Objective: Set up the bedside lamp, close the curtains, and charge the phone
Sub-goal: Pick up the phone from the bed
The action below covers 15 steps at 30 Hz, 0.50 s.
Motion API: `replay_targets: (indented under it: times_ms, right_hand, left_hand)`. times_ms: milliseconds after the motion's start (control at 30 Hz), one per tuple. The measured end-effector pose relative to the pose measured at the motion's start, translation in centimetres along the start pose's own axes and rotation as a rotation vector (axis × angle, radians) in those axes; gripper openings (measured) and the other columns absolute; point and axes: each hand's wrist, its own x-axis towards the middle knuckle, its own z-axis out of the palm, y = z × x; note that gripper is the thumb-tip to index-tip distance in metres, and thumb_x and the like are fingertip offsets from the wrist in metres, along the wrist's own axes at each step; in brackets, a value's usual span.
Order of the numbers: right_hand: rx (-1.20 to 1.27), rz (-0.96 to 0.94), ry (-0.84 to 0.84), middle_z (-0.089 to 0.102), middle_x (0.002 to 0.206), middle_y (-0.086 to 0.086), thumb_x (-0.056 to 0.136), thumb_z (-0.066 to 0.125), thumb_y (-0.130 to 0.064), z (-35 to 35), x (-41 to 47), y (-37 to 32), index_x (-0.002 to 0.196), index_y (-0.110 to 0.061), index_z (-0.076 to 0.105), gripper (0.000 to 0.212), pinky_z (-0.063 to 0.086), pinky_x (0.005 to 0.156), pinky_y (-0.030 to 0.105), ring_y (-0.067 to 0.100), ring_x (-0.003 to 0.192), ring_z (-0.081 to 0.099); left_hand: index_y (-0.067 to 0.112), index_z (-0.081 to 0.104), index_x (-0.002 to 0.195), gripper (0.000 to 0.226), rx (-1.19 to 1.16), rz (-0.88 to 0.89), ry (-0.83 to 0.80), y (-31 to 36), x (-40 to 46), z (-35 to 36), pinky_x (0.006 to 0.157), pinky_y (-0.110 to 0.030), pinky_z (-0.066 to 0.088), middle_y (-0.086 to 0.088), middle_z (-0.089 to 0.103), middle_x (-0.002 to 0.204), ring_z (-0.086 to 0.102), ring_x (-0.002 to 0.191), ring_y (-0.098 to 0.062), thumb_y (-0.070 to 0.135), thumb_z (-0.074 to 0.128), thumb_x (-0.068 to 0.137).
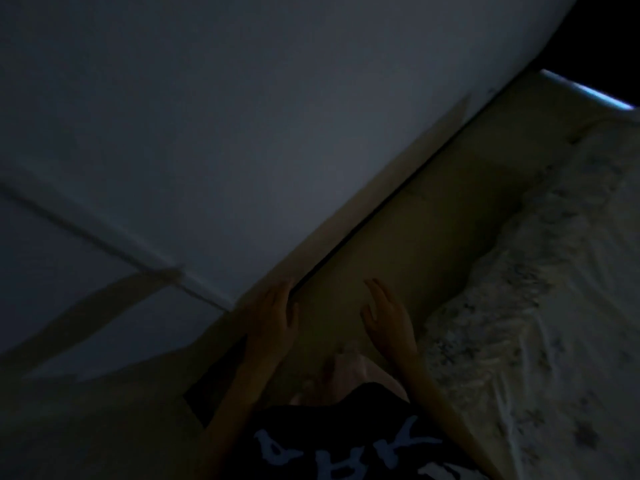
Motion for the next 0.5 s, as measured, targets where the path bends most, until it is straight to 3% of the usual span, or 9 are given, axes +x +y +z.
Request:
replay_targets:
  times_ms: [100, 200, 300, 400, 500]
  right_hand:
    - [-0.027, 0.092, 0.085, 0.052, 0.131, 0.02, 0.081, 0.054, -0.016, -1.8, 2.7, 2.2, 0.125, -0.005, 0.052, 0.045, 0.048, 0.089, 0.037, 0.035, 0.11, 0.057]
    - [-0.045, 0.193, 0.11, 0.055, 0.128, 0.018, 0.082, 0.043, -0.026, -3.7, 6.5, 5.6, 0.124, -0.006, 0.053, 0.048, 0.047, 0.092, 0.034, 0.032, 0.112, 0.056]
    - [-0.076, 0.217, 0.145, 0.056, 0.127, 0.018, 0.081, 0.032, -0.032, -6.8, 11.0, 9.4, 0.124, -0.003, 0.052, 0.055, 0.045, 0.095, 0.034, 0.032, 0.115, 0.055]
    - [-0.056, 0.273, 0.243, 0.061, 0.117, 0.021, 0.079, 0.044, -0.024, -11.0, 14.8, 11.6, 0.115, 0.002, 0.057, 0.046, 0.051, 0.086, 0.033, 0.031, 0.107, 0.057]
    - [0.016, 0.335, 0.287, 0.055, 0.123, 0.025, 0.08, 0.037, -0.032, -13.5, 17.7, 14.2, 0.12, 0.004, 0.054, 0.056, 0.046, 0.093, 0.04, 0.037, 0.111, 0.056]
  left_hand:
    - [-0.003, 0.046, 0.127, 0.044, 0.005, 0.113, -0.048, 3.3, 4.9, 1.2, 0.097, -0.045, 0.041, -0.028, 0.053, 0.124, 0.05, 0.115, -0.041, 0.012, 0.051, 0.085]
    - [-0.004, 0.051, 0.121, 0.051, -0.037, 0.216, -0.154, 6.3, 10.7, 3.7, 0.085, -0.049, 0.049, -0.028, 0.06, 0.11, 0.055, 0.103, -0.036, 0.026, 0.039, 0.081]
    - [-0.003, 0.049, 0.124, 0.061, -0.022, 0.262, -0.216, 10.3, 16.6, 5.9, 0.09, -0.048, 0.045, -0.027, 0.058, 0.117, 0.054, 0.108, -0.041, 0.033, 0.032, 0.079]
    - [-0.003, 0.048, 0.125, 0.062, -0.008, 0.331, -0.257, 14.5, 21.5, 7.7, 0.092, -0.049, 0.043, -0.027, 0.057, 0.12, 0.053, 0.11, -0.043, 0.033, 0.031, 0.078]
    - [0.002, 0.043, 0.131, 0.068, -0.003, 0.372, -0.283, 18.1, 25.6, 9.7, 0.099, -0.041, 0.038, -0.022, 0.051, 0.129, 0.046, 0.119, -0.037, 0.041, 0.026, 0.079]
